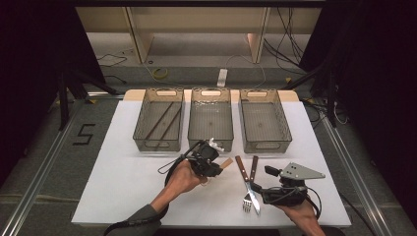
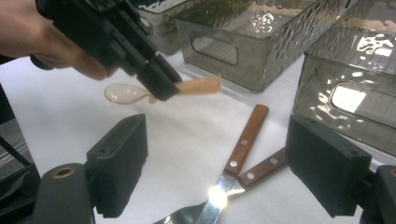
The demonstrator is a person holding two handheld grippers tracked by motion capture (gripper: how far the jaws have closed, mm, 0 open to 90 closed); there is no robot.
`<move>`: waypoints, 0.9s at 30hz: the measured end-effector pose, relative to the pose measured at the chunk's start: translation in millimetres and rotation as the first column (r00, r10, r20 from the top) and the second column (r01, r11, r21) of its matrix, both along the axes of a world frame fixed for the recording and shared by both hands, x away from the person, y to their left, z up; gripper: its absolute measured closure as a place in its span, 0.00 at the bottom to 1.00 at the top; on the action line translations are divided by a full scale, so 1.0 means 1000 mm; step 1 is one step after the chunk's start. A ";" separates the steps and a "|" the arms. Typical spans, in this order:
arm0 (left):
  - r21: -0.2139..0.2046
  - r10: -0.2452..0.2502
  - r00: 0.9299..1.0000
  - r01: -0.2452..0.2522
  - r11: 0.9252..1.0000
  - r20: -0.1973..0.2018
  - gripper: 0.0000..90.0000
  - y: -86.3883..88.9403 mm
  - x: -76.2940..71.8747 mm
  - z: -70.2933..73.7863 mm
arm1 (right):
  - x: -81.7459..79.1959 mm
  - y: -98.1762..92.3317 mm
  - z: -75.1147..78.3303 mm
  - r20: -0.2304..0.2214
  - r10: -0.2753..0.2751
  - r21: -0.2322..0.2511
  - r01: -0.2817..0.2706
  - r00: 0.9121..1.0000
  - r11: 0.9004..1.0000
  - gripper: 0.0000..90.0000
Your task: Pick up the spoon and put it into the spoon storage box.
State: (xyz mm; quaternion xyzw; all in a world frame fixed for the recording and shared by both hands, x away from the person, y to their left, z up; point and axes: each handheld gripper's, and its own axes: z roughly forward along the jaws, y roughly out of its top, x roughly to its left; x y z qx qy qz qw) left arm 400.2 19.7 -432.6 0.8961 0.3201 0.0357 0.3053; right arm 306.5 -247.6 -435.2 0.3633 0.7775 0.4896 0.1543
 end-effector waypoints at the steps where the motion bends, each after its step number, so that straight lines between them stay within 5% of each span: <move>1: -0.004 0.004 1.000 -0.004 1.000 0.000 0.86 0.001 0.000 0.001 | 0.000 0.000 0.000 -0.001 0.000 0.000 0.000 1.000 1.000 0.25; 27: -0.093 0.082 0.994 -0.074 0.993 0.075 0.86 0.032 0.014 0.039 | 0.000 -0.001 0.000 -0.004 -0.004 0.003 0.004 1.000 1.000 0.25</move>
